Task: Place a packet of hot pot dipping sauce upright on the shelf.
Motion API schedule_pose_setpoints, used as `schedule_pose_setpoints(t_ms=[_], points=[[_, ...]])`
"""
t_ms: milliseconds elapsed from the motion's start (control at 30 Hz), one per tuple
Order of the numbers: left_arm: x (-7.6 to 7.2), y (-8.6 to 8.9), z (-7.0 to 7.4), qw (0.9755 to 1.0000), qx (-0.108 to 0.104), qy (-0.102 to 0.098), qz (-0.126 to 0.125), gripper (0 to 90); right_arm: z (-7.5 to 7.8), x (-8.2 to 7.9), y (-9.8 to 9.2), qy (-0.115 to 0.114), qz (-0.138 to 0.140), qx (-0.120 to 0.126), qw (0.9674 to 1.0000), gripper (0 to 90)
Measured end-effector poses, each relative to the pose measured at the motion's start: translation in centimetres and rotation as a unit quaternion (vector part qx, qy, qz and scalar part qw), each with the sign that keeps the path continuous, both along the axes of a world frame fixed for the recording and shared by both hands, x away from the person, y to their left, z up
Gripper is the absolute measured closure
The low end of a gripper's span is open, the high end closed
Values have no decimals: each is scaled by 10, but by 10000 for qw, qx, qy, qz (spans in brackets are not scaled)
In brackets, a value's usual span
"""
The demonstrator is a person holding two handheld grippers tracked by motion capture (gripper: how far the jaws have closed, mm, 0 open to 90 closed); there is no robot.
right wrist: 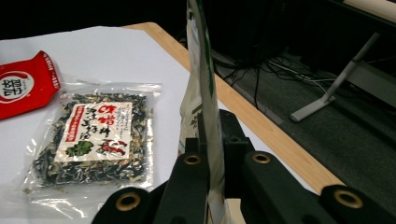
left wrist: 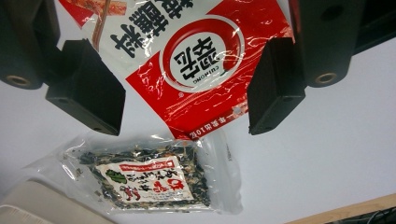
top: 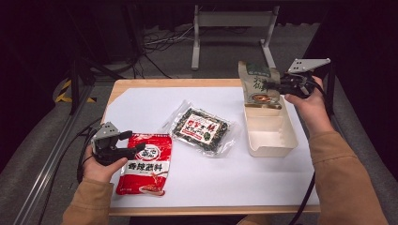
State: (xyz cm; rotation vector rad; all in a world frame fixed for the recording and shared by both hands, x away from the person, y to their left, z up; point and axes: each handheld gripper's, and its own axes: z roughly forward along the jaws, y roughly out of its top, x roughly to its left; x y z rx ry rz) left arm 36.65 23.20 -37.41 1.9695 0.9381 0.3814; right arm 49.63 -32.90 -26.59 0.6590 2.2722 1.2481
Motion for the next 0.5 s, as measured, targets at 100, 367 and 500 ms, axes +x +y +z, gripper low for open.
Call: schedule_pose_setpoints(t_ms=[100, 367, 500], points=[[1, -1, 0, 10000, 12, 5, -13, 284, -3, 7, -6, -53, -76, -8, 10000, 896], [1, -1, -2, 10000, -1, 28, 13, 284, -16, 21, -13, -6, -265, 29, 9996, 896], [1, -1, -4, 10000, -26, 65, 25, 284, -21, 25, -15, -31, -322, 76, 9994, 896]])
